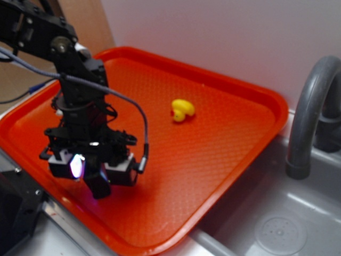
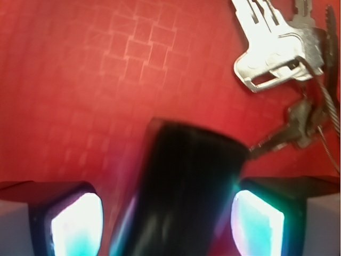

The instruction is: Grab the black box.

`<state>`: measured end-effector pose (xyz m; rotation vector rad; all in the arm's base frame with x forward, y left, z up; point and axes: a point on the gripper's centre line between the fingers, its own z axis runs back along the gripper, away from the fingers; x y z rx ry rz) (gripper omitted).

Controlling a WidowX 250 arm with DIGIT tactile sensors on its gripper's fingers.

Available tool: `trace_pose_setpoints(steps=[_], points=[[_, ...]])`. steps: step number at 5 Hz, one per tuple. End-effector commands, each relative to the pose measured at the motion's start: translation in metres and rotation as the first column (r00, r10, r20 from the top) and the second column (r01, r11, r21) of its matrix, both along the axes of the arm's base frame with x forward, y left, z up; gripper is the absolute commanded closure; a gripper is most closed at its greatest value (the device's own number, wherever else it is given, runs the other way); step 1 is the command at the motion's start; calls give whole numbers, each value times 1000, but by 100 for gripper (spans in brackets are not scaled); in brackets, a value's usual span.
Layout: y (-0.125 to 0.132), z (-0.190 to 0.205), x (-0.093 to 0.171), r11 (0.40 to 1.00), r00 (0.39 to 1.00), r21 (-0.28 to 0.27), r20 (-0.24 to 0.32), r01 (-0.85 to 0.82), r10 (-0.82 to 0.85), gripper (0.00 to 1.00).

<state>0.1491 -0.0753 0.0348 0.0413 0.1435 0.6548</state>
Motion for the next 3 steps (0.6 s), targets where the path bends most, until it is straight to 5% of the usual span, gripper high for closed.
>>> trace_pose_setpoints(steps=[1, 3], points=[[4, 19, 1, 989, 989, 35, 30, 142, -144, 100], [53, 119, 43, 894, 892, -47, 108, 446, -439, 100]])
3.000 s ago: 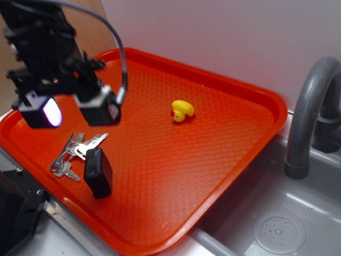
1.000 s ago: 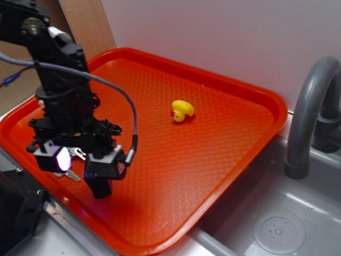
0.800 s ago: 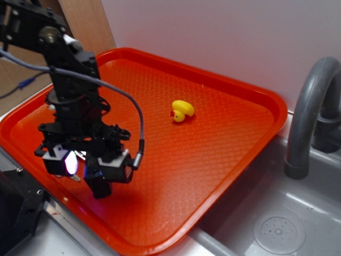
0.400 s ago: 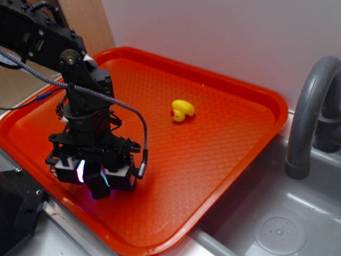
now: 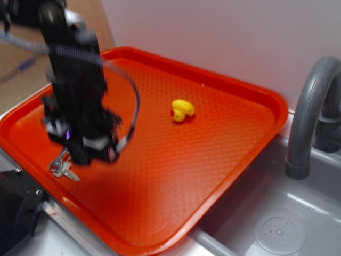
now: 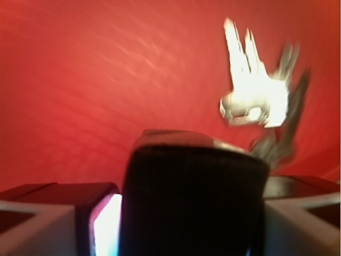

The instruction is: Grab the black box.

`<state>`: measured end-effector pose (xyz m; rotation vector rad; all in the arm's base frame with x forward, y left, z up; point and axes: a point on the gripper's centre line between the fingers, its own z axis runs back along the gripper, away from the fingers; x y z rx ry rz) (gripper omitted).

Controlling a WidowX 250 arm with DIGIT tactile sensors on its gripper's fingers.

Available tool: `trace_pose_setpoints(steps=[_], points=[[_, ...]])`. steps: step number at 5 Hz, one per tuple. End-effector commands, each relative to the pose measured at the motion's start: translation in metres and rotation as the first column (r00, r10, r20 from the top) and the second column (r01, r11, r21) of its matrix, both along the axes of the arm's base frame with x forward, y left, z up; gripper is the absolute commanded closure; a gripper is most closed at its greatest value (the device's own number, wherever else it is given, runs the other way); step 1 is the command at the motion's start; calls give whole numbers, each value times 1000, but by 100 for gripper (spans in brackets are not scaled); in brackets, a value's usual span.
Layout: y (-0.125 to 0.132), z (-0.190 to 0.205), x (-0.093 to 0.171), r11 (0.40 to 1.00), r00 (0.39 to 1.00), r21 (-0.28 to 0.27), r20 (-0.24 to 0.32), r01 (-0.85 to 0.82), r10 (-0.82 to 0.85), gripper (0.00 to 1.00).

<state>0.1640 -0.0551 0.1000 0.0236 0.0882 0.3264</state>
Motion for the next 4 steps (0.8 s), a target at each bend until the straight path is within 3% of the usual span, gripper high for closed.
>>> trace_pose_setpoints(steps=[1, 2, 4], points=[[73, 109, 54, 976, 969, 63, 126, 206, -213, 100], [79, 142, 67, 964, 952, 85, 154, 253, -264, 100], [70, 146, 55, 961, 952, 54, 133, 271, -276, 100]])
